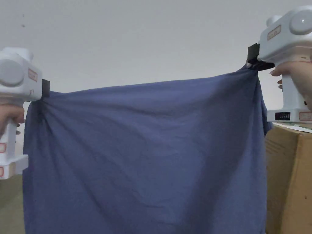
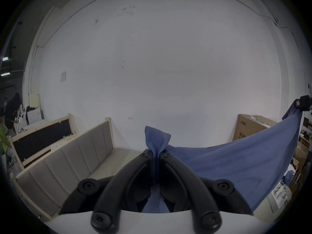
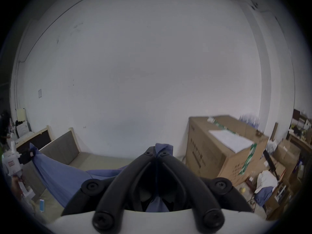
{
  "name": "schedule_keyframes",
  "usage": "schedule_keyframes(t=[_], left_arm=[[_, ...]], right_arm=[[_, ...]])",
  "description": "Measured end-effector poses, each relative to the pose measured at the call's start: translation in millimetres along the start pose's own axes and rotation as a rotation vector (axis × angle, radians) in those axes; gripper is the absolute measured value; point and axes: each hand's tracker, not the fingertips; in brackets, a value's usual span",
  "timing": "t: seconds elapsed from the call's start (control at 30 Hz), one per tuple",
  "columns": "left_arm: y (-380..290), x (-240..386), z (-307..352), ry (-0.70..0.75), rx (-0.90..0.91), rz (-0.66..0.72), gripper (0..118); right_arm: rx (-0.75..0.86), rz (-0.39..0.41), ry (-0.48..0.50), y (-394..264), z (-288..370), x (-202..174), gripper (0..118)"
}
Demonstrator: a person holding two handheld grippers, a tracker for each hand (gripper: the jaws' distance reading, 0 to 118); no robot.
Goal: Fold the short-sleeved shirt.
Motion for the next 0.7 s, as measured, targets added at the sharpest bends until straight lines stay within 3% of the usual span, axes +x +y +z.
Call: schedule_keyframes(t=[0.17, 0.3, 0.47, 0.63, 0.7], left_arm=[[-3.2, 15.0, -14.8, 0.002, 0.046, 0.0, 7], [-46.6, 20.2, -17.5, 0.006, 0.028, -0.011, 7], [-146.0, 24.0, 9.7, -0.009, -0.11, -0.116, 7], [-270.6, 15.4, 76.6, -0.18, -0.342, -0.065, 7], [-310.7, 11.6, 106.7, -0.196, -0.404, -0.083, 7]], right_arm=[[0.05, 0.002, -0.036, -6.2, -10.1, 0.8, 0], [0.044, 0.054, -0.03, -55.7, -11.9, 3.1, 0], [-0.077, -0.011, 0.057, -175.8, 15.1, 16.2, 0], [-0.203, 0.117, 0.054, -338.4, 86.0, 9.8, 0], [-0.262, 0.063, 0.074, -392.0, 121.0, 8.6, 0]])
